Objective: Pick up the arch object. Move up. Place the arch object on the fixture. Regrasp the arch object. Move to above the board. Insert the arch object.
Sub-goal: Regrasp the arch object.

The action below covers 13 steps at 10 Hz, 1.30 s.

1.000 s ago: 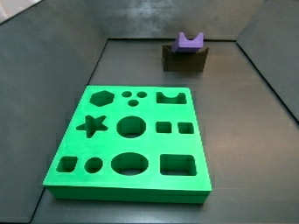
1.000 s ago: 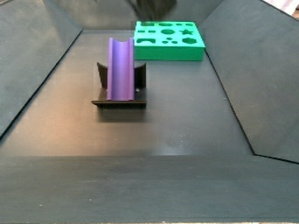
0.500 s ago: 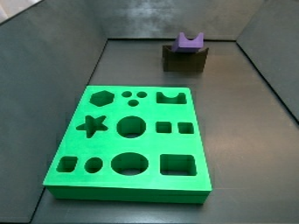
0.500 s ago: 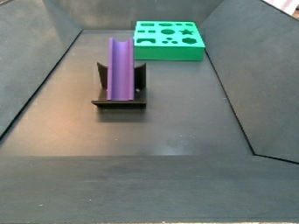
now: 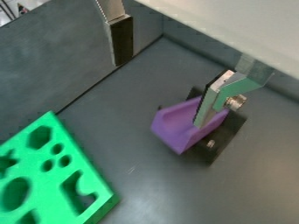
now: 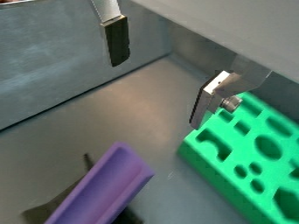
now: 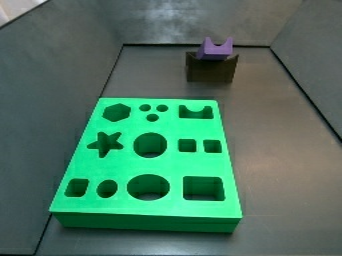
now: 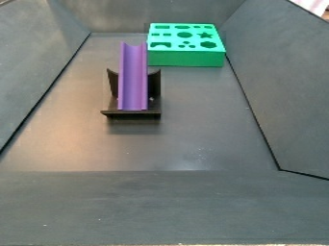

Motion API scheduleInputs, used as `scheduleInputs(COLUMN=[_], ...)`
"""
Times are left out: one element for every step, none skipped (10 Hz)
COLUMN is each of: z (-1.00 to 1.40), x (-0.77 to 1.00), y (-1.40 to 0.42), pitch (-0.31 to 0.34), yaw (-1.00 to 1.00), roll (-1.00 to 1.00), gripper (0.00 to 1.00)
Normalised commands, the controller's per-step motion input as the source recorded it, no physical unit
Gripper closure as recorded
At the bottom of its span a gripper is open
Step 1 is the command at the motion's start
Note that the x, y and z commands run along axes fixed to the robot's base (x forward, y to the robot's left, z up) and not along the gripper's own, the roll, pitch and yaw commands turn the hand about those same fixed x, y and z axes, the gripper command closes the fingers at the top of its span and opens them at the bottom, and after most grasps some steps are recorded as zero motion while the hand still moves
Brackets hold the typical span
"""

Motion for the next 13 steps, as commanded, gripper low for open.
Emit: scheduleInputs(z=[0.01,0.01,0.01,0.01,0.0,0.0,0.0,0.0,0.0,0.0,0.0,0.0,-0.01], x=[0.01,0.01,0.01,0.02,0.03,0.04,0.06,0.08,0.09,0.1,0.11,0.1,0.11], y=[-0.02,-0.02,-0.02,-0.02,-0.03,-0.02,-0.03,-0.03,-0.03,-0.04,-0.04,-0.05,-0.05], pitch=[0.057,0.058,0.064,0.07,0.077,0.085,0.1,0.113,0.128,0.145,0.166,0.183,0.204], yaw=[0.04,0.04,0.05,0.05,0.05,0.06,0.06,0.07,0.07,0.08,0.1,0.12,0.15], roll=[1.0,1.0,1.0,1.0,1.0,1.0,1.0,1.0,1.0,1.0,1.0,1.0,1.0], gripper=[0.0,0.0,0.0,0.0,0.0,0.0,0.0,0.0,0.0,0.0,0.0,0.0,0.0])
